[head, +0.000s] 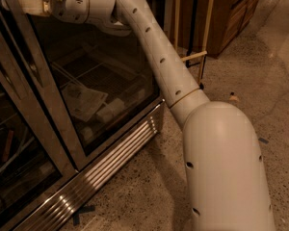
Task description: Pick orange can from top drawer and place on counter
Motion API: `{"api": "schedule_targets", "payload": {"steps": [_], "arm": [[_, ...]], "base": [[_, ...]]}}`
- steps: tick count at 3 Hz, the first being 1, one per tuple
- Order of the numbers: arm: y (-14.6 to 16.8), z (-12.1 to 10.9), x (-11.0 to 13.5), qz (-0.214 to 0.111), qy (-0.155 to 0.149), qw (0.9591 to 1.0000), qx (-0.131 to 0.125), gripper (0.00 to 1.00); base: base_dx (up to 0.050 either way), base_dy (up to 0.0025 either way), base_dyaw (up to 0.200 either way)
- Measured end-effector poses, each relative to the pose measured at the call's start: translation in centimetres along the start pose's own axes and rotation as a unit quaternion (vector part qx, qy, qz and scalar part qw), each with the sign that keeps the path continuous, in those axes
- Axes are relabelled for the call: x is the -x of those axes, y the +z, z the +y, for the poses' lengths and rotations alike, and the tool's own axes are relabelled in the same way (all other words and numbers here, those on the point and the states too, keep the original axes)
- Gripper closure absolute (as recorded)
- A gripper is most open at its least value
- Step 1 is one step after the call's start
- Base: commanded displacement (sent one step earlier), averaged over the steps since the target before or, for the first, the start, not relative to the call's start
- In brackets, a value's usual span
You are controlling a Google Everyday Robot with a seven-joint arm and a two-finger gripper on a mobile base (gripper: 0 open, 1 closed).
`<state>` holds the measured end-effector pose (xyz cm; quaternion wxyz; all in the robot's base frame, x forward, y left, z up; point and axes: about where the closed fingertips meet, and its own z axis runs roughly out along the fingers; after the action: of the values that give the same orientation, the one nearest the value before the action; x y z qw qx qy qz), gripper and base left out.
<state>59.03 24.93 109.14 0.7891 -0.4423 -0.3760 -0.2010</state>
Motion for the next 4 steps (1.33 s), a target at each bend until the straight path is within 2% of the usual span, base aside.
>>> {"api": "schedule_targets", "payload": {"steps": [4], "arm": [[-0.49,0.04,0.4,-0.002,0.005,1.0,0.008,0.0]], "base": [[0.0,0.0,0.0]]}}
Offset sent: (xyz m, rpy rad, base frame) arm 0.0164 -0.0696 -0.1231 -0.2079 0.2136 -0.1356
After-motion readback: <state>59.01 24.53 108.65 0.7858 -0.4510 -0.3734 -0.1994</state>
